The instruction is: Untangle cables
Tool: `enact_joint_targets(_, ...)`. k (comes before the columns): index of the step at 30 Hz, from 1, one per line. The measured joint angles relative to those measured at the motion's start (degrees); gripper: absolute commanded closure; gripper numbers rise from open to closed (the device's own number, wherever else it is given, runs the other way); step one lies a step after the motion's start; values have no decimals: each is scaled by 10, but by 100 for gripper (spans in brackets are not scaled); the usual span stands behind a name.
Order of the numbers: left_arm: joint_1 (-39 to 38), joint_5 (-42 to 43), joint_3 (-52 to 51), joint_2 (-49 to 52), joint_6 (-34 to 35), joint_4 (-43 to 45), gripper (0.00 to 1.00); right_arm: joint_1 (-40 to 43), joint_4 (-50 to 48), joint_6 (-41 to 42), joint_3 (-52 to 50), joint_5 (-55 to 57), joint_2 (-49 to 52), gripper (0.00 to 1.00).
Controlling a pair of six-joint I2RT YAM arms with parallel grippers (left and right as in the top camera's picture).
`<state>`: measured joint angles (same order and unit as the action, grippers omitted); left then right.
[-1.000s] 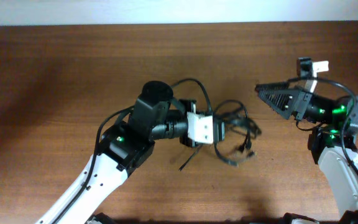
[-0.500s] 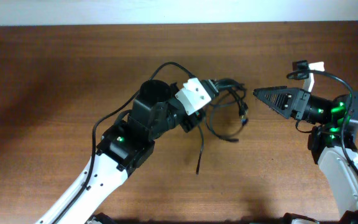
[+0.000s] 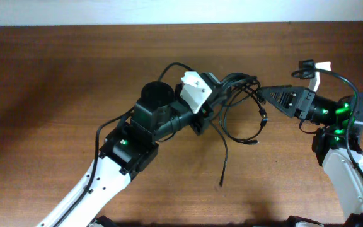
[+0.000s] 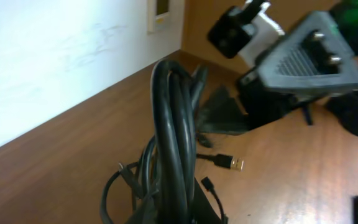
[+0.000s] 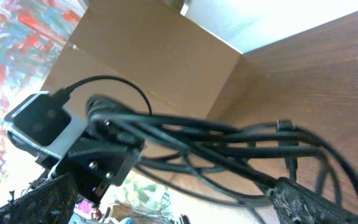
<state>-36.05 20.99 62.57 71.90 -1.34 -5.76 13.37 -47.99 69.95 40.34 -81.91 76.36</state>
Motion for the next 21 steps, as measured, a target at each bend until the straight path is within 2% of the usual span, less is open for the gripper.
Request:
enact_joint_targets(1,-2,1,0,0,2,3,57,0,0,-1,0,2,0,0)
enact_joint_targets(3,-6,6,0,0,4,9,49,0,0,-2,0,4,0,0)
enact_joint_targets(5,-6,2,0,0,8,8,36,0,0,-2,0,5,3,0)
enact_joint_targets(14,-6,-102,0,-1,3,-43,32,0,0,-2,0,6,6,0)
enact_joint_targets(16,-6,-129,0,-1,-7,-58,28,0,0,-2,0,4,7,0)
enact_joint_targets(21,-6,-166,2,-2,-45,-176,30,0,0,-2,0,-3,7,0)
